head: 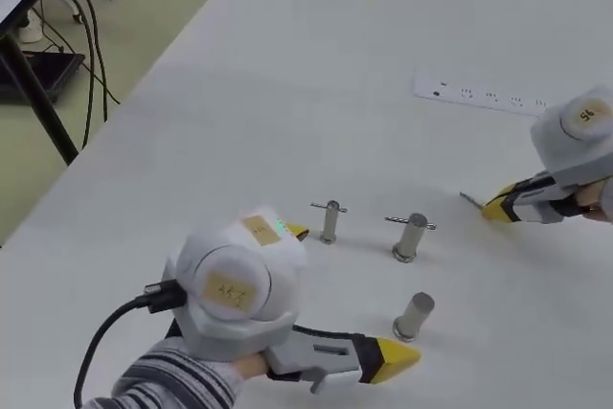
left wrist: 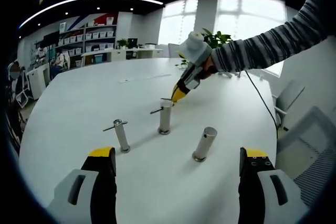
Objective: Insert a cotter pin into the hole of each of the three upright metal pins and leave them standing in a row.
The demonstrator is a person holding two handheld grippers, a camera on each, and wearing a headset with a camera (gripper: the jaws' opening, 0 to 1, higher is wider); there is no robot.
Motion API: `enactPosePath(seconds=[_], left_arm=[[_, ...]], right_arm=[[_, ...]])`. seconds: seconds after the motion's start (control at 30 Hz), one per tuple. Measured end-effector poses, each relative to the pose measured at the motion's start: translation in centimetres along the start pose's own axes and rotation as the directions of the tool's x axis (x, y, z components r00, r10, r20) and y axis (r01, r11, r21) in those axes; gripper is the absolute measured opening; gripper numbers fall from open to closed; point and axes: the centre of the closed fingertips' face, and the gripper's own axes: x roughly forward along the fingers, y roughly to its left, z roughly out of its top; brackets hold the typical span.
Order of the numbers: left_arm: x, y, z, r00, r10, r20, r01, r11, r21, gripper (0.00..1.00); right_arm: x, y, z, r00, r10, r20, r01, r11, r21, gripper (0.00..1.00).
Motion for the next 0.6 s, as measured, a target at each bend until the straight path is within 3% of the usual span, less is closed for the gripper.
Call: enactPosePath(seconds=[0.27,0.6], left_arm=[[-0.1,-0.3,0.2,0.9999,-0.01,0.011,0.01,1.0,-0.002,0.93],[-0.5,-0.7,1.3,0.9985,-0.025,0.049,0.026,0.999,-0.029,0.87]], right_arm=[[-1.8,0.8,0.8,0.9984,-0.029,0.049,0.03,0.999,-0.028,0.0],[-4.6,4.1,2.1,0.9926,-0.032,0.117,0.043,0.995,-0.093,0.0]])
